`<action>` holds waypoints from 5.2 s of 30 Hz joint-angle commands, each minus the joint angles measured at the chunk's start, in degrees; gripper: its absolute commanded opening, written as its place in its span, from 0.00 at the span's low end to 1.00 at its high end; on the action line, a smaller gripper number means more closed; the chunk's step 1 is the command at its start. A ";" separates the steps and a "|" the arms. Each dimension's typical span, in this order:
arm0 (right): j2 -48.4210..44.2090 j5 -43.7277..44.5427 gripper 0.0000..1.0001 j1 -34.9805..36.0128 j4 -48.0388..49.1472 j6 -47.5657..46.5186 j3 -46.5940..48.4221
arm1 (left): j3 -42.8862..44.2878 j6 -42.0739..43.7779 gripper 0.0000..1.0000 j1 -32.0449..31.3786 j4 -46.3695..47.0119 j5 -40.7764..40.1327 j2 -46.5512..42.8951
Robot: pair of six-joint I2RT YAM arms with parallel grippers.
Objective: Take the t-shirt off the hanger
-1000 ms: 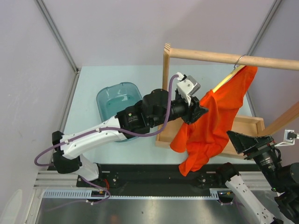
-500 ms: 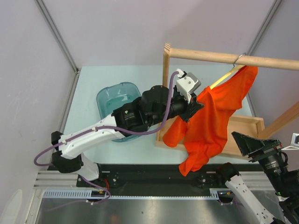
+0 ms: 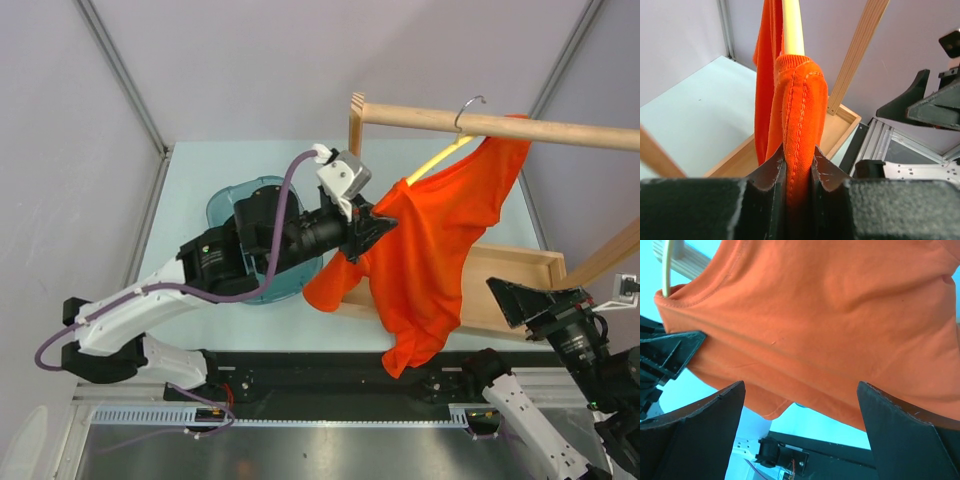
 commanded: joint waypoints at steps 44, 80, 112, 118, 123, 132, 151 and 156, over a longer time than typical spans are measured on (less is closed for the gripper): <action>9.77 -52.86 0.76 -38.96 14.57 -22.61 -14.64 | -24.03 -16.30 0.00 0.24 6.17 26.17 -5.43; 1.95 -31.06 0.00 -38.96 13.34 -16.72 -19.92 | -34.29 -9.01 0.85 0.24 0.89 12.82 -16.84; -3.06 -15.78 0.00 -38.87 6.66 -10.83 -14.21 | -47.57 -18.66 0.00 0.24 0.99 -35.07 -42.95; -3.33 -14.19 0.00 -38.87 5.61 -9.52 -14.21 | -45.47 -20.42 0.00 0.24 -2.18 -40.62 -45.41; -3.86 -12.35 0.00 -38.78 5.00 -9.25 -14.56 | -46.60 -19.12 0.00 0.24 -1.05 -44.76 -49.80; -5.26 -5.07 0.00 -38.43 3.33 -8.46 -15.00 | -48.89 -17.70 0.00 0.24 -0.60 -49.77 -56.13; -7.72 15.60 0.00 -24.99 -2.38 -1.08 -17.28 | -51.97 -14.71 0.00 0.24 -0.16 -54.43 -63.16; -8.16 22.19 0.00 -21.38 -4.93 1.20 -17.37 | -52.93 -13.49 0.00 0.24 -0.08 -54.61 -64.92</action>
